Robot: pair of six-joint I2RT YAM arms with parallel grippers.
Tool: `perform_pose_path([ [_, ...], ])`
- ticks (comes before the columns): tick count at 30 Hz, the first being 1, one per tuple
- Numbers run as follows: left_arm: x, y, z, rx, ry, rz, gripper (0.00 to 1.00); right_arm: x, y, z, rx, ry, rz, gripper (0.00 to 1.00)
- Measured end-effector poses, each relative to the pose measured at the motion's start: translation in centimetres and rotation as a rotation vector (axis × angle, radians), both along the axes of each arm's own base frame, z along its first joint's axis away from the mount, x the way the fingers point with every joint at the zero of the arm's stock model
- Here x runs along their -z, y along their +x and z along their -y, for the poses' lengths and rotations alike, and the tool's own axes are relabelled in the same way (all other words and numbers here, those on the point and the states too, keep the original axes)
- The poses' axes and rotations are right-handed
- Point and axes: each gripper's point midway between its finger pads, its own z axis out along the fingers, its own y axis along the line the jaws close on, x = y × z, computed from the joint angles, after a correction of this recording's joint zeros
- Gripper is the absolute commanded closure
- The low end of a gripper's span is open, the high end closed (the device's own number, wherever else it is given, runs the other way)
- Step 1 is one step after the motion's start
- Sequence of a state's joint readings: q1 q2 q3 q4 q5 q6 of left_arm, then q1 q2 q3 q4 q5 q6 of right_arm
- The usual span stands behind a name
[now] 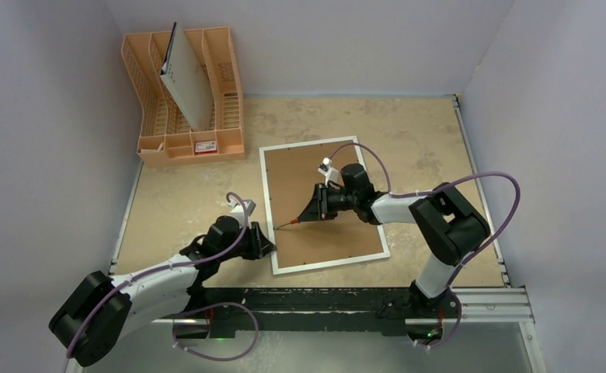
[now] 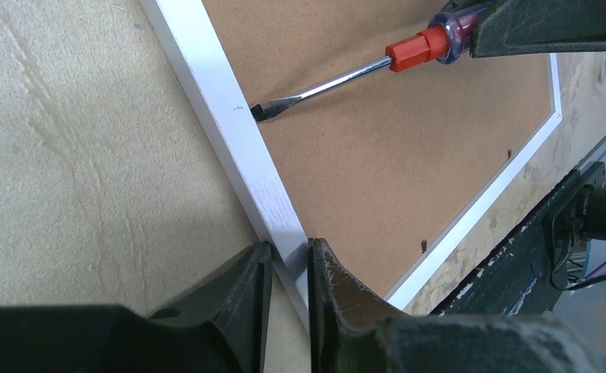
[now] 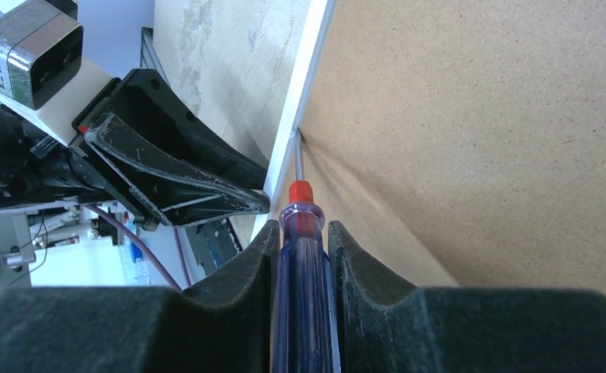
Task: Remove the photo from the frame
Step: Release the photo frame item from the photo frame.
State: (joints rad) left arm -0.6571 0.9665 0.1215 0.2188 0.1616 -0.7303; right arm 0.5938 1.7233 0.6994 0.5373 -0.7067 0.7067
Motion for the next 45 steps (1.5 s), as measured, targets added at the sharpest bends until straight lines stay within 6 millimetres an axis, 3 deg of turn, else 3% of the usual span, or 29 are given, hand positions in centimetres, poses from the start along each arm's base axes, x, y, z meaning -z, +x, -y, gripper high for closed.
perform_pose_path([
  [6, 0.1, 0.1, 0.1, -0.007, -0.005, -0.006, 0.84, -0.6, 0.6, -0.5, -0.01, -0.023, 0.018, 1.0],
  [22, 0.1, 0.2, 0.2, -0.009, -0.009, -0.006, 0.86, -3.3, 2.5, -4.4, -0.005, -0.216, 0.198, 1.0],
  [45, -0.1, 0.2, 0.0, -0.023, -0.008, 0.0, 0.87, -5.0, -0.8, -8.1, 0.141, -0.605, 0.387, 1.0],
])
